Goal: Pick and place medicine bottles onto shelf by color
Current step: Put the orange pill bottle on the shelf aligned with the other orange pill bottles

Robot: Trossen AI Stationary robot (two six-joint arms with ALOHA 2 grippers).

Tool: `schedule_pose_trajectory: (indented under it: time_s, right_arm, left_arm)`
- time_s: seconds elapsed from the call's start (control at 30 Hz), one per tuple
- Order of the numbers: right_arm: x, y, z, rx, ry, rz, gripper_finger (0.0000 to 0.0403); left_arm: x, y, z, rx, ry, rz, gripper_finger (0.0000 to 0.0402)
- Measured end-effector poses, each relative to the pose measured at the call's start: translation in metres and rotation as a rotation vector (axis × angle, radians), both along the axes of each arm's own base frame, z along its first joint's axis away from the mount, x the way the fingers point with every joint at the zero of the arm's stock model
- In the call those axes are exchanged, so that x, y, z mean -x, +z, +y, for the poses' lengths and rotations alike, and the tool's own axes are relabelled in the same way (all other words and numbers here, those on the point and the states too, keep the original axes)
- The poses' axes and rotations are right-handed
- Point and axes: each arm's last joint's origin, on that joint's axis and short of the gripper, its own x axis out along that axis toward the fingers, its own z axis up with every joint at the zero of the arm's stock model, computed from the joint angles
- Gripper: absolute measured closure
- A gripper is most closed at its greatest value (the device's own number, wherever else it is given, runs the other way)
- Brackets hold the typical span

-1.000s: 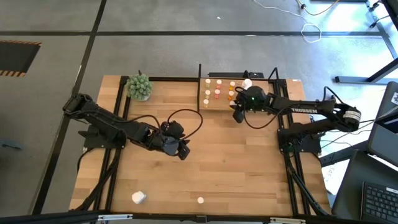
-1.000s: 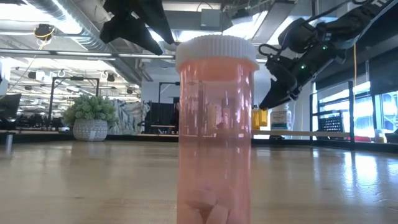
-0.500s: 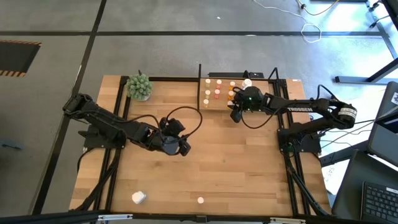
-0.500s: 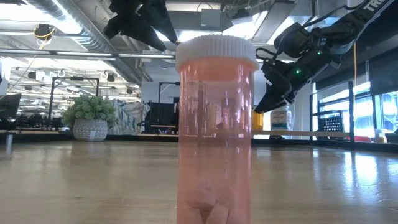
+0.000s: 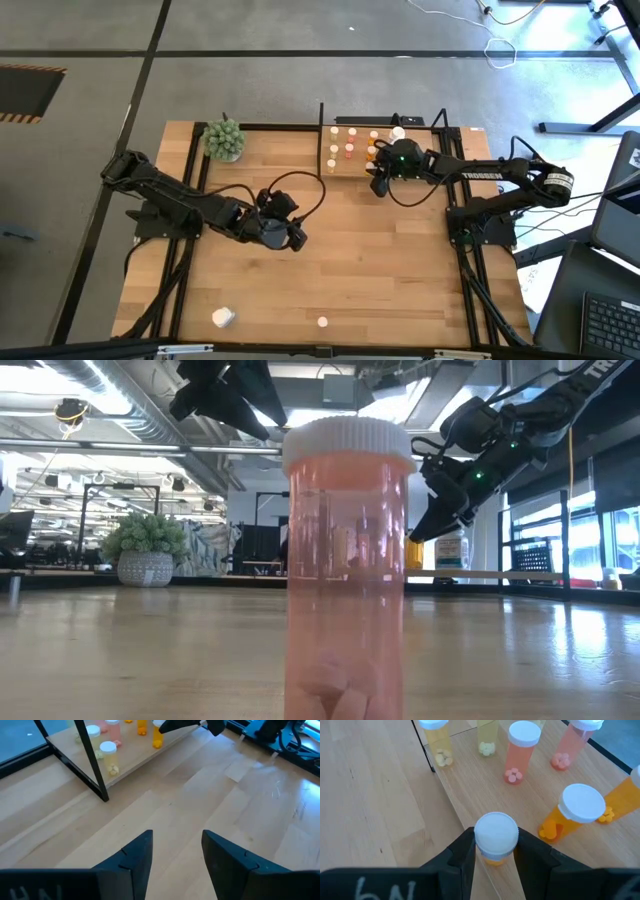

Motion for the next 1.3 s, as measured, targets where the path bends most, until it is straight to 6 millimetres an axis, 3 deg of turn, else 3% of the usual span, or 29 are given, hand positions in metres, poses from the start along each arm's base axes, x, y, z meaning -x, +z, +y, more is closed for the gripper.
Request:
schedule_pose_trajectory:
  time_s: [0.93, 1.3]
  right_arm:
    - [0.0042, 0.0014, 0.0007, 0.007, -0.042, 0.025, 0.0281]
    - [0.0056, -0.0013, 0.0014, 0.002, -0.036, 0.047, 0.0221]
  left_arm:
    - [-0.0001, 0.0, 0.0, 0.0, 0.0, 0.001, 0.0237]
    - [0.0, 0.0, 0.0, 0.0, 0.0, 0.0, 0.0237]
